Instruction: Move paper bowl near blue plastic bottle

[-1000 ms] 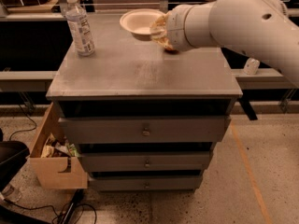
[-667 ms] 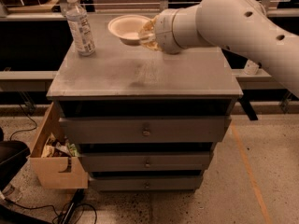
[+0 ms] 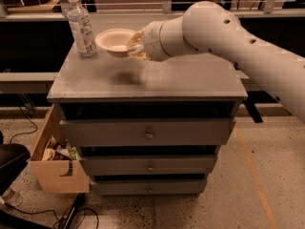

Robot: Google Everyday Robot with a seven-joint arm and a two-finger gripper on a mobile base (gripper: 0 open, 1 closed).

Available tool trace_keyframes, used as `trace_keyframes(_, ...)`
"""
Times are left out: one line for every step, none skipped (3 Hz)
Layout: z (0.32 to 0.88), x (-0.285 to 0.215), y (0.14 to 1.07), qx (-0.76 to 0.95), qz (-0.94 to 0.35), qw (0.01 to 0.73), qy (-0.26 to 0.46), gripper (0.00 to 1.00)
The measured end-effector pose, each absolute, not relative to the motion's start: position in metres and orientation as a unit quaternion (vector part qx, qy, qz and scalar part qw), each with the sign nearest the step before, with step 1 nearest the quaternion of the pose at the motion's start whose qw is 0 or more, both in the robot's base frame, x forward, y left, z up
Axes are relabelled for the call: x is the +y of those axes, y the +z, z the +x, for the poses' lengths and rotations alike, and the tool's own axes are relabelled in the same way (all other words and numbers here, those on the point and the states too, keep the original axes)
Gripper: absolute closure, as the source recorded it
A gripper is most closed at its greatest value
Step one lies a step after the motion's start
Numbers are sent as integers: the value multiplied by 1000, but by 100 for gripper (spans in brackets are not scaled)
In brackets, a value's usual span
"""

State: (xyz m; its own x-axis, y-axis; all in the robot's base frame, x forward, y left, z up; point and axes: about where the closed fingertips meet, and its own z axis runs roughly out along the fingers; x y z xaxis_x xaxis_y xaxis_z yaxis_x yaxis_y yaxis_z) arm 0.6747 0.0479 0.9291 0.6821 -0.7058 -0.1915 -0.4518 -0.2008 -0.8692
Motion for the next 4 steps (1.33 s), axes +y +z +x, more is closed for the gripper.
trace_keyframes(680, 67, 915, 357, -774, 511, -107, 100)
trace_keyframes(685, 81, 905, 332, -784, 516, -95, 100)
trace_keyframes(691, 92, 895, 303, -794, 519, -90, 100)
trace_keyframes(700, 93, 886, 277, -803, 519, -91, 100)
